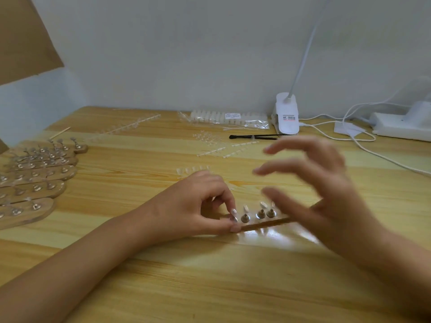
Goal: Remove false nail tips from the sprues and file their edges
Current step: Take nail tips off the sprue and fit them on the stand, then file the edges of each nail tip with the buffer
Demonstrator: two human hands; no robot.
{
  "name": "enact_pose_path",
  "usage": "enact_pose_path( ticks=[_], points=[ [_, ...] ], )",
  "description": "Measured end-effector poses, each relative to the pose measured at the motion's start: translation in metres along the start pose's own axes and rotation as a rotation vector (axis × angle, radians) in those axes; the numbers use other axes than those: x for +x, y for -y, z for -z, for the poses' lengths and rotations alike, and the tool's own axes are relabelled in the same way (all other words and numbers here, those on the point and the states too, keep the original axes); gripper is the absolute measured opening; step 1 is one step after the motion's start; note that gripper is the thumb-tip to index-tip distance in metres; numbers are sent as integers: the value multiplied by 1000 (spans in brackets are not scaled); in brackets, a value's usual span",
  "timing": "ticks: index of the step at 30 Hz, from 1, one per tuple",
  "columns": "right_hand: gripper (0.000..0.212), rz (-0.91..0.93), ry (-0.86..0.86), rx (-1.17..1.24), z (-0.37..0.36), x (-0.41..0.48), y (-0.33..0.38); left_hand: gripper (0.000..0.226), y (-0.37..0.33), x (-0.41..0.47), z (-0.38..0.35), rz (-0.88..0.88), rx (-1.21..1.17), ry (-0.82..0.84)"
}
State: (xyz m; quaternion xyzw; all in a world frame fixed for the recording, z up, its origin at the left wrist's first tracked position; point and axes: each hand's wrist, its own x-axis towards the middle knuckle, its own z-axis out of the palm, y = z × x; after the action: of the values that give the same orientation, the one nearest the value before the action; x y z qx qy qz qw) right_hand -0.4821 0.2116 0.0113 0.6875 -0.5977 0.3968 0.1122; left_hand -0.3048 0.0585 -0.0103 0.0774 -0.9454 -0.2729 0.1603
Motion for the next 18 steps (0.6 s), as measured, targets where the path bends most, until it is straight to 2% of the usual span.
enact_pose_path(
  ticks=[3,5,6,7,9,11,12,13,15,16,17,18],
  points=[
    [18,-33,-70,21,43,9,-20,35,-5,-1,3,2,124,45],
    [22,-163,74,38,69,5,-36,38,-9,-2,2,3,167,84],
    [33,-243,195,16,78,-1,-43,39,-11,-1,1,25,129,120],
    [47,-315,330,-11,85,-12,-52,39,-15,0,2,75,20,193],
    [68,-421,555,-46,91,-36,-63,39,-24,2,9,207,-338,438],
    [72,-411,659,-92,90,-55,-66,31,-34,5,17,247,-474,625],
    [69,-389,683,-126,89,-59,-66,25,-37,7,19,233,-474,618],
    [62,-373,699,-153,88,-60,-65,19,-39,10,17,219,-448,536],
    [48,-364,698,-139,87,-56,-59,9,-42,18,8,228,-314,239],
    [40,-382,679,-91,86,-53,-56,10,-43,23,1,221,-238,118],
    [36,-422,642,-11,86,-50,-53,17,-44,28,-6,198,-177,64],
    [34,-481,593,97,85,-49,-50,24,-45,34,-12,170,-138,76]
  ],
)
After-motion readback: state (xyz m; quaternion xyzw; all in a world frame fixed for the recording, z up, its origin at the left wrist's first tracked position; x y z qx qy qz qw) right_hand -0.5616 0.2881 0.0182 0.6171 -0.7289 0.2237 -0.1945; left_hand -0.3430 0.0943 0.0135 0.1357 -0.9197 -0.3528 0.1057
